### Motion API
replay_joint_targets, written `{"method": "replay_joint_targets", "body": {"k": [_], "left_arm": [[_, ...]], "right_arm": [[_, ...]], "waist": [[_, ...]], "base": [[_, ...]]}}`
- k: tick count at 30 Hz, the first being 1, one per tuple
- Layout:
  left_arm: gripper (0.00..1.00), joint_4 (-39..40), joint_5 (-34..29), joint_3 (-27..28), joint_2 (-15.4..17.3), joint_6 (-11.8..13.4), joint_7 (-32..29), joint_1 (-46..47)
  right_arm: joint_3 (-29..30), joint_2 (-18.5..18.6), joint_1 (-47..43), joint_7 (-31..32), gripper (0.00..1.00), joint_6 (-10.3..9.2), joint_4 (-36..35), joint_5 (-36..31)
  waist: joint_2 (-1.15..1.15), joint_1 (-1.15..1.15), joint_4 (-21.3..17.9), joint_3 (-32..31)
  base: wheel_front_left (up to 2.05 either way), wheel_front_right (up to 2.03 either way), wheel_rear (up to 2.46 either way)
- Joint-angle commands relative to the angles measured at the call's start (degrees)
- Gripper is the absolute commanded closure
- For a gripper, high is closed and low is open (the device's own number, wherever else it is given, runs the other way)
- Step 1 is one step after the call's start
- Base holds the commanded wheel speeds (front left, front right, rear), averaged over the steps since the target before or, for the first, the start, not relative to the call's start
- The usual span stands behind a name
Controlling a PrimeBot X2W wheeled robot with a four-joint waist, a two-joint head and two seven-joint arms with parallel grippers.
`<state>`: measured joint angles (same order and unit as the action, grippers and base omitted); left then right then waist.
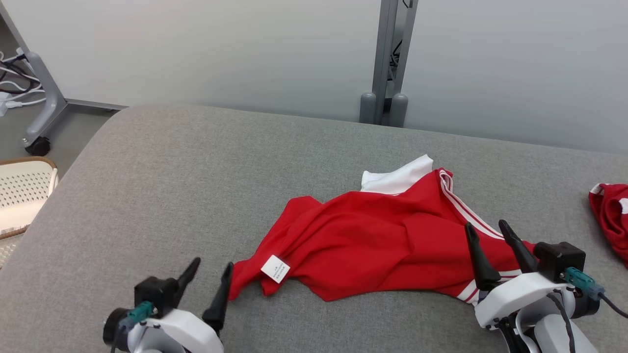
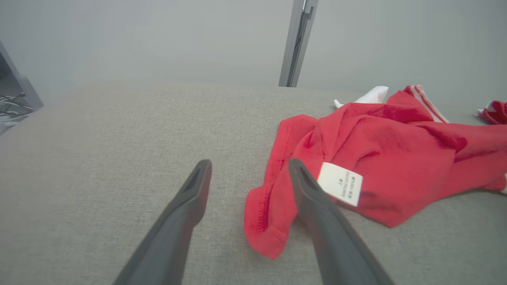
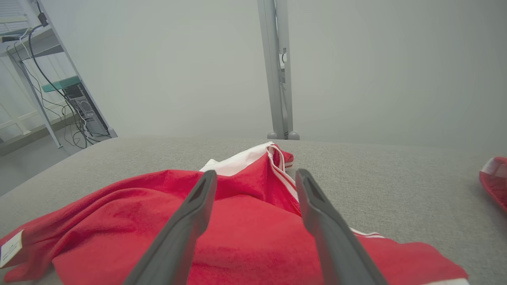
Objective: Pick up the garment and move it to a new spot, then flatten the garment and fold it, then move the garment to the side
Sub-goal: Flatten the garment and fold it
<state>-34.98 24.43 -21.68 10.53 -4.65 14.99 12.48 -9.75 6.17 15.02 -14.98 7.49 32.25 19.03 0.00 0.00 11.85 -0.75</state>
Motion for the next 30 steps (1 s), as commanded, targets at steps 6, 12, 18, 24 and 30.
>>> {"method": "replay_joint_targets", "body": {"k": [6,12,18,24,30], "left_arm": [[0.0,0.3,-2.6,-2.3,0.8,-1.9,0.2,-2.7],[0.0,-2.7,-4.7,-3.8,0.4,-2.1,0.3,-1.5],[0.0,-5.2,-5.9,-3.7,-0.5,-1.9,0.3,0.0],[0.0,-6.7,-6.5,-3.0,-1.4,-1.8,0.3,1.2],[1.0,-8.3,-5.8,-2.5,-2.3,-2.2,0.3,1.4]], "right_arm": [[0.2,0.5,-0.1,-0.3,0.0,0.02,0.2,0.2],[0.0,0.6,0.1,-0.3,0.0,0.02,0.3,0.2],[-0.8,0.6,0.9,-0.3,0.0,0.02,0.5,0.2],[-0.7,1.0,0.9,-0.3,0.0,0.02,0.5,0.4],[-0.6,1.2,1.1,-0.3,0.0,0.02,0.3,0.4]], "waist": [[0.0,0.0,0.3,0.1],[0.0,0.0,0.5,0.3],[0.0,0.0,-0.1,0.9],[0.0,0.0,-0.6,1.6],[0.0,0.0,-0.8,2.0]], "base": [[0.0,0.0,0.0],[0.0,0.0,0.0],[0.0,0.0,0.0],[0.0,0.0,0.0],[0.0,0.0,0.0]]}}
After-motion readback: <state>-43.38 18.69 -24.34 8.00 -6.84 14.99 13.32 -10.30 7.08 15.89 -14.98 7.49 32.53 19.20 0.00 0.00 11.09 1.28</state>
